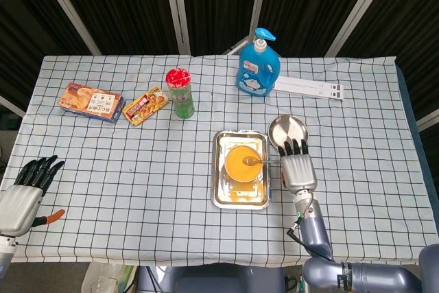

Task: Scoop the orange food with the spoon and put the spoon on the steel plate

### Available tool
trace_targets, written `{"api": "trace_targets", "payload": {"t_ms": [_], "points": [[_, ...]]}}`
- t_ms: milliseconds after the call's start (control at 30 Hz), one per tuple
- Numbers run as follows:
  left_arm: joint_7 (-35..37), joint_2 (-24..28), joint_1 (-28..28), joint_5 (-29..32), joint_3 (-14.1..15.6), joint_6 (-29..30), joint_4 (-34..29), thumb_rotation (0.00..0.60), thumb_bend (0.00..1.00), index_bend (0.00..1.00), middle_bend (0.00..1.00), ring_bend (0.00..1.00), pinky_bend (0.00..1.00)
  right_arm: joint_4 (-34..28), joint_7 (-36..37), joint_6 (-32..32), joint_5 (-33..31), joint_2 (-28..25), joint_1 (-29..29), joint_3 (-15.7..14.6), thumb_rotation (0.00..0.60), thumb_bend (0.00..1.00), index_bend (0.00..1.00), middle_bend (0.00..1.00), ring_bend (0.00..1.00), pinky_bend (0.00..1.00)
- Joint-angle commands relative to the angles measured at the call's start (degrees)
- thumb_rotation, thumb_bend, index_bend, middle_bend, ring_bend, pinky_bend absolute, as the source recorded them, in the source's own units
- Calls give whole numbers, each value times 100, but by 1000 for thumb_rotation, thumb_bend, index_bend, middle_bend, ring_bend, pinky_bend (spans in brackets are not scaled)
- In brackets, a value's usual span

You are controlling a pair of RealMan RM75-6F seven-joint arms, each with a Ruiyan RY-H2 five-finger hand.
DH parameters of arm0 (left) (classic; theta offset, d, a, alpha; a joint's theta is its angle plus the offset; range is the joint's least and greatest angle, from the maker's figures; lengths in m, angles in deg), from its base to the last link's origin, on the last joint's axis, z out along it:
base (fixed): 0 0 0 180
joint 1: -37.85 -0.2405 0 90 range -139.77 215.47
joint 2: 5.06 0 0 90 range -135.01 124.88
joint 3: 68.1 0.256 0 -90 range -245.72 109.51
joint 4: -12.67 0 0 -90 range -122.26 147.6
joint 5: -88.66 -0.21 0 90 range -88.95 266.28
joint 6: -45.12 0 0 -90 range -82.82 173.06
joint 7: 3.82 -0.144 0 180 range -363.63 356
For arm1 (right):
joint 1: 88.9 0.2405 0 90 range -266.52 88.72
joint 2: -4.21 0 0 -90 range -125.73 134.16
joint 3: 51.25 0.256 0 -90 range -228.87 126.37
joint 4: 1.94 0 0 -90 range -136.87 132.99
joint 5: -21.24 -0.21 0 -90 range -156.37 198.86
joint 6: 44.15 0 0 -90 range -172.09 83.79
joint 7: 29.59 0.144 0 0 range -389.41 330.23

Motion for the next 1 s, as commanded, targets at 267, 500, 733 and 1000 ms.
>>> {"api": "trace_targets", "payload": {"t_ms": [267,500,733,1000], "points": [[-4,0,3,25,-6,-11,-1,600,0,0,0,0,0,-337,514,-201,630,-339,-224,-244,600,541,180,124,0,0],[-47,-24,6,18,-13,1,11,600,0,0,0,0,0,-666,1807,-381,1461,-1199,-896,-595,600,541,180,124,0,0],[-206,-97,1,66,-45,14,29,600,0,0,0,0,0,-648,3086,-551,2173,-1885,-1589,-970,600,540,167,116,0,0],[-255,-125,-9,66,-59,49,30,600,0,0,0,0,0,-228,3823,-924,3200,-2159,-2143,-1467,600,537,33,17,0,0]]}}
